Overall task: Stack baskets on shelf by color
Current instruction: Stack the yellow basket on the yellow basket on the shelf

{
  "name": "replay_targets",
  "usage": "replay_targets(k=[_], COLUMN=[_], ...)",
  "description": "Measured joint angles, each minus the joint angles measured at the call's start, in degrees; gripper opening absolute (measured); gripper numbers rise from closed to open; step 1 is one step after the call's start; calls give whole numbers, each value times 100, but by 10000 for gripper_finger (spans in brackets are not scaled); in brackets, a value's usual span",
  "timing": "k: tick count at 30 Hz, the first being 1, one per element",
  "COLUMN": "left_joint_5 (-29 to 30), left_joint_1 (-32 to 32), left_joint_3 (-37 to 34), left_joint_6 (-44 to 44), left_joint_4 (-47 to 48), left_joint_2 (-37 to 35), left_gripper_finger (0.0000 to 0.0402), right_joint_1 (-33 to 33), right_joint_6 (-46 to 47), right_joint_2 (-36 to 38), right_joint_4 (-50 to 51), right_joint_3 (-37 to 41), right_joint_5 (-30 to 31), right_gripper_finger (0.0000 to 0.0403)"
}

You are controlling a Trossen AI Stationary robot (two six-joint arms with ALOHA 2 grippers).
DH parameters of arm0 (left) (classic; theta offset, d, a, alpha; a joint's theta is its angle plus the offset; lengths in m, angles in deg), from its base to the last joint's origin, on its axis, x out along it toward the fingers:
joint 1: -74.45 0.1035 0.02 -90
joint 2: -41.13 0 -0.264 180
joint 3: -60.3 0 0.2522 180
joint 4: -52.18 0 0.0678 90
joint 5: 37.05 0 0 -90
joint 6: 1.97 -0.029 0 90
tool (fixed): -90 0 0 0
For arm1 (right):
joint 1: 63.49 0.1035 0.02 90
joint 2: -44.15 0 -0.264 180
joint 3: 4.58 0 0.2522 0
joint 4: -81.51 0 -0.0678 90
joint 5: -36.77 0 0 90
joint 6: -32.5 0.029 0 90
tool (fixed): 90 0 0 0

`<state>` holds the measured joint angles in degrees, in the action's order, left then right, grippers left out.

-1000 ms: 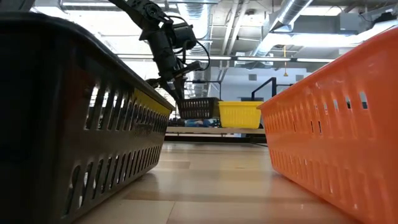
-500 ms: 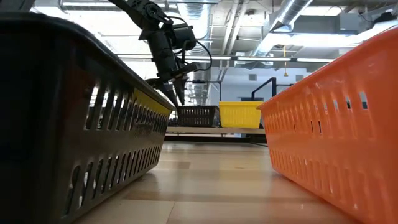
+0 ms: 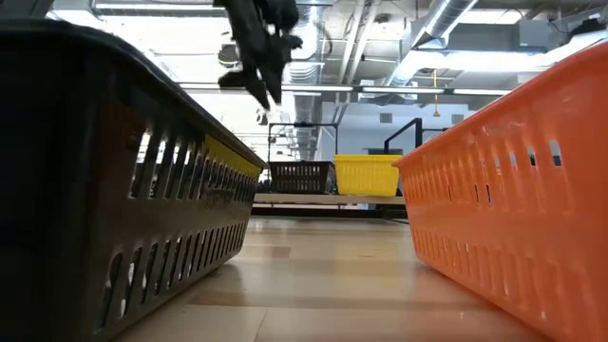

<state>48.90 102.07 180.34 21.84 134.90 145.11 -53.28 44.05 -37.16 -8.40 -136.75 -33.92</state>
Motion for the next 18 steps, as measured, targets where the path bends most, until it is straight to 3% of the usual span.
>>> replay_targets(k=[7, 12, 18], left_joint_5=[769, 615, 1027], left_joint_1=[-849, -1786, -3075], left_joint_3=[1706, 1822, 1531], left_joint_6=[-301, 105, 501], left_joint_4=[2180, 2083, 2107], left_joint_2=[-85, -780, -1476], left_gripper_finger=[116, 116, 116], right_joint_1=[0, -28, -63], right_joint_6=[0, -2, -7], right_joint_2=[0, 0, -2], right_joint_4=[1, -6, -2], right_joint_3=[0, 0, 0], right_joint_5=[2, 13, 35], right_gripper_finger=[54, 54, 54])
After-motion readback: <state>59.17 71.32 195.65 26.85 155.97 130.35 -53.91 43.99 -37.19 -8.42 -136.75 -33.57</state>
